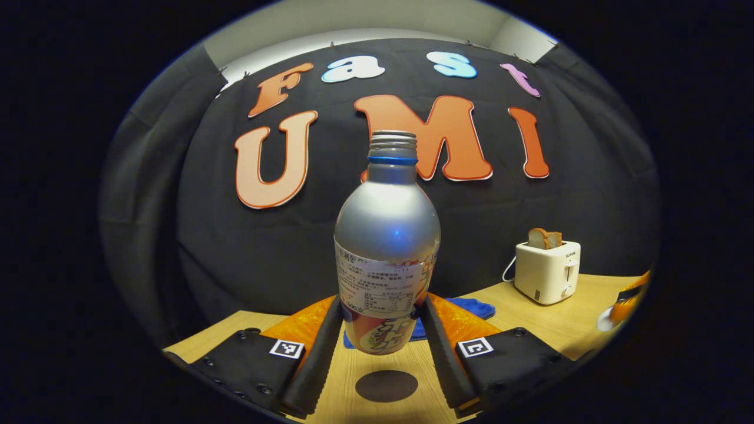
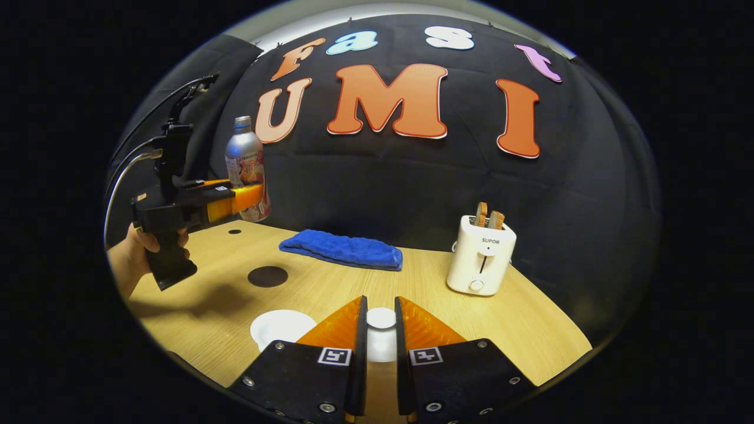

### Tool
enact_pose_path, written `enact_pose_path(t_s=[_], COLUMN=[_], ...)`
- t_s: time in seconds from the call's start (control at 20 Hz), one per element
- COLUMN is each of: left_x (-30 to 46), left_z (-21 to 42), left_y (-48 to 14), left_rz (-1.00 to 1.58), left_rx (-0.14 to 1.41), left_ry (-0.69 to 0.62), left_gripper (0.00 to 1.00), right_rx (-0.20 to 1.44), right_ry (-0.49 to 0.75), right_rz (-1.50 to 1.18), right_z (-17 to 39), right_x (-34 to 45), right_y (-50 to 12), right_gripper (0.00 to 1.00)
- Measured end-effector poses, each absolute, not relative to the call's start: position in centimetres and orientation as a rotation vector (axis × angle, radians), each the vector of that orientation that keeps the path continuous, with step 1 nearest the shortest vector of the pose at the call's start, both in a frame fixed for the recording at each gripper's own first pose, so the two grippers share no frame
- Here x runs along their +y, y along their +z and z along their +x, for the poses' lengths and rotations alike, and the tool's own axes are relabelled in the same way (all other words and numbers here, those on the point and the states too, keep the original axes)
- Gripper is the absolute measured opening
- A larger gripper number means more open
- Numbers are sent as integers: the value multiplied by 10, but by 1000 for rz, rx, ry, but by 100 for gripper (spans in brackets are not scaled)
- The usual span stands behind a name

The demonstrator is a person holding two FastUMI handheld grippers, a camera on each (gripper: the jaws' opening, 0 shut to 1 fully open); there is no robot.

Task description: Open the teacup lid with one hand, grasp the water bottle and pour water into the teacup with the other hand; after pouring, place the water bottle on the coaster and then close the teacup lid.

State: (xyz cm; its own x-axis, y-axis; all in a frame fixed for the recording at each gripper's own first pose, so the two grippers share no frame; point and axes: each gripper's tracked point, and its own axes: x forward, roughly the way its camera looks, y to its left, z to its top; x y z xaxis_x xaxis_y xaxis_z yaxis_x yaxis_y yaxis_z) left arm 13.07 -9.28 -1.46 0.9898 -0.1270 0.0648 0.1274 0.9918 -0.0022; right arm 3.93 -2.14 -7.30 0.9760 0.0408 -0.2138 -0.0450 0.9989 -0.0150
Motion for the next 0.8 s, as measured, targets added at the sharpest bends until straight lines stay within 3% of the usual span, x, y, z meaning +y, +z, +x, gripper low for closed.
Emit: enact_pose_path(t_s=[0.1,0.15,0.45,0.5,0.55,0.6,0.7,0.75,0.8], left_x=[-94,-94,-89,-89,-90,-94,-97,-98,-99], left_z=[136,135,137,140,140,139,137,135,134], left_y=[-23,-30,-67,-73,-77,-82,-93,-99,-102], left_rz=[-49,-61,-110,-116,-132,-148,-177,-180,-185], left_rx=[-33,-10,98,112,127,149,189,212,226], left_ry=[-120,-121,-117,-119,-124,-131,-136,-133,-138], left_gripper=[75,80,80,75,80,75,80,75,80], right_rx=[214,215,205,204,206,206,205,207,209], right_ry=[57,64,113,118,122,125,141,147,155], right_rz=[-16,-14,21,20,19,17,28,35,37], right_z=[44,47,54,55,55,56,56,56,56], right_x=[-14,-12,9,11,12,14,19,21,23], right_y=[-72,-73,-68,-67,-68,-68,-67,-68,-68], right_gripper=[22,22,21,22,22,22,22,22,22])
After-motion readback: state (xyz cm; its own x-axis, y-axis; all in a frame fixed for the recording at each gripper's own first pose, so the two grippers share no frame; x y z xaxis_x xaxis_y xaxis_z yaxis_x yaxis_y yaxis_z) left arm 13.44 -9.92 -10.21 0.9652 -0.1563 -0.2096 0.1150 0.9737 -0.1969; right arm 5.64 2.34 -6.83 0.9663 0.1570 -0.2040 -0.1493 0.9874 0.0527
